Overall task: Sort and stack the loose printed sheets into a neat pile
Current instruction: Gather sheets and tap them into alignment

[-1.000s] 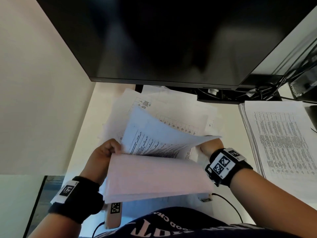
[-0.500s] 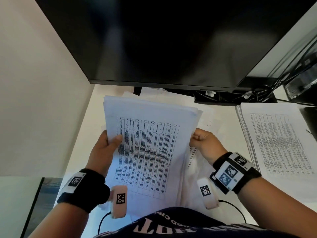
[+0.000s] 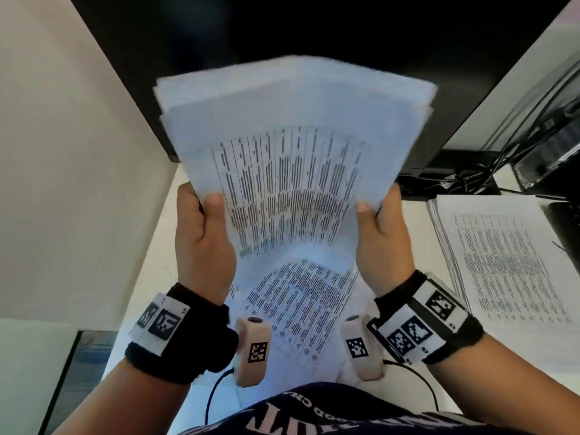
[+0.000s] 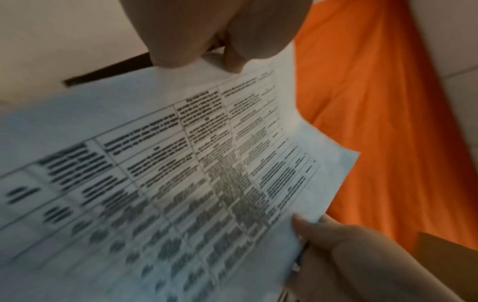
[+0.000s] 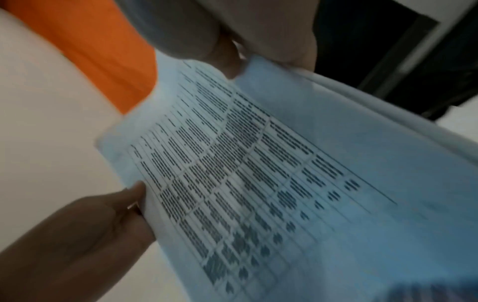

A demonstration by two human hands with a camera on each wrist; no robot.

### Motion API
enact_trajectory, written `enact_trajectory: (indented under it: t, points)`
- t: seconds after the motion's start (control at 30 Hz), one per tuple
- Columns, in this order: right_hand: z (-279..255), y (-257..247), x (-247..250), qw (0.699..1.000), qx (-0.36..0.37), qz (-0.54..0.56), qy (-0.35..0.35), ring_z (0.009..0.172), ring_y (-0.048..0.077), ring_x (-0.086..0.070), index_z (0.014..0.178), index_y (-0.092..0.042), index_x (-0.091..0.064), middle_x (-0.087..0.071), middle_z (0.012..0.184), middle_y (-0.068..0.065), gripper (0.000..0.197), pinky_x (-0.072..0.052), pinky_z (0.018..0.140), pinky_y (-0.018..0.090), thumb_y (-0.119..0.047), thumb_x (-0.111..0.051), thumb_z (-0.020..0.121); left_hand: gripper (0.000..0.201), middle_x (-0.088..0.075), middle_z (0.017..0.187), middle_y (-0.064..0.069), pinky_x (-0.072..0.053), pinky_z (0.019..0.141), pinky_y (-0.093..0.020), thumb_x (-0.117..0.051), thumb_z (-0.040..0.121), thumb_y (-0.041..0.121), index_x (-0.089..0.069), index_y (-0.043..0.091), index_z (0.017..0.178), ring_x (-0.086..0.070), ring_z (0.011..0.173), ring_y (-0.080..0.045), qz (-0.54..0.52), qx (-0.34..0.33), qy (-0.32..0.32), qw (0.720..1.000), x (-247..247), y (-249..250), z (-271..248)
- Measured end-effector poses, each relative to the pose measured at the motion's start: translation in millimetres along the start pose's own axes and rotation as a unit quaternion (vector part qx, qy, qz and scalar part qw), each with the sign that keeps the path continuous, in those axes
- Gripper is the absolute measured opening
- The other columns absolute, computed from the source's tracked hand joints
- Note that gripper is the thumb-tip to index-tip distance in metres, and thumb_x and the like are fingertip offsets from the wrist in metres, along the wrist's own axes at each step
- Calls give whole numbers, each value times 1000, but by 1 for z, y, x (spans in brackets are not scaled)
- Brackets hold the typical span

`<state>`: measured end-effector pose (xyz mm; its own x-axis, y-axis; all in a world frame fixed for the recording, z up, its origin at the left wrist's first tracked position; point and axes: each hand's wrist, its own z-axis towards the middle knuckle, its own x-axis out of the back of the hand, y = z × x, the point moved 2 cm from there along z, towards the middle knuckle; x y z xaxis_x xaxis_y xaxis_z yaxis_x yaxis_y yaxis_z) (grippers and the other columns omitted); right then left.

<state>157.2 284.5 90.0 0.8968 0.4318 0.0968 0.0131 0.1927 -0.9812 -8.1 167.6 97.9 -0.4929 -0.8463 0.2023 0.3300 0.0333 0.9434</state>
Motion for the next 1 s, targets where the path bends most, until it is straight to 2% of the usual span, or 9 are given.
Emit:
enact_trajectory:
  t: [0.07,0.13,0.33,0.47,0.6,0.7,0.83,0.9,1.0]
  points:
    - [-5,-15,0,996,89,16,20,108,-27,-43,120,-40,-29,-44,119,-29,50,-35,90,-2,5,-34,98,20,-49,98,20,-38,83,-7,-34,102,3,-44,8,117,-49,86,14,-42,-55,1,998,-3,16,-5]
    - [-10,-10,-1,995,96,8,14,113,-24,-43,125,-38,-25,-43,124,-27,49,-35,94,0,3,-36,99,34,-47,114,22,-35,91,-5,-32,101,-1,-35,25,123,-48,102,20,-57,-66,-11,996,-8,20,-13]
    - [-11,36,2,996,-61,-63,-5,92,-24,-49,115,-38,-35,-51,107,-29,28,-40,74,-2,-16,-42,99,20,-51,108,22,-43,75,-9,-37,103,14,-34,27,118,-51,88,20,-49,62,-53,995,-21,-26,-21]
    - [-2,44,-2,993,-104,-57,1,84,-31,-48,124,-28,-38,-48,102,-31,29,-35,69,-7,-11,-34,101,20,-52,103,25,-40,64,2,-39,103,17,-37,33,115,-53,80,23,-58,108,-52,991,-28,-29,-14]
    - [0,37,2,993,-100,-61,18,80,-27,-48,121,-25,-38,-52,100,-23,26,-33,67,-8,-9,-33,101,21,-59,107,24,-42,74,-1,-40,102,19,-46,30,120,-57,91,18,-90,159,-17,983,-28,-25,-11]
    - [-3,25,14,996,-72,-35,26,82,-23,-51,116,-26,-37,-54,101,-22,23,-38,70,-2,-8,-35,101,25,-59,105,21,-40,65,4,-39,103,18,-48,23,125,-56,79,25,-104,158,-21,982,-24,-10,-18]
    - [-12,14,28,999,-43,0,-10,96,-23,-53,117,-35,-37,-54,109,-27,35,-41,77,-1,-5,-39,99,35,-63,113,-1,-35,57,7,-36,103,22,-47,11,134,-50,64,29,-93,158,-59,981,-24,3,-32]
    - [-15,10,35,999,-36,-18,-5,97,-25,-51,117,-37,-39,-54,108,-29,37,-38,79,-3,-5,-40,99,37,-62,113,13,-39,68,5,-38,102,16,-42,17,139,-55,81,27,-113,139,-75,981,-29,2,-31]
    - [-18,6,51,999,-20,-31,26,90,-21,-53,111,-35,-45,-57,101,-25,34,-38,78,-2,-4,-42,98,43,-62,118,16,-49,81,-10,-45,99,6,-40,17,139,-61,104,8,-82,117,-96,985,-36,-2,-33]
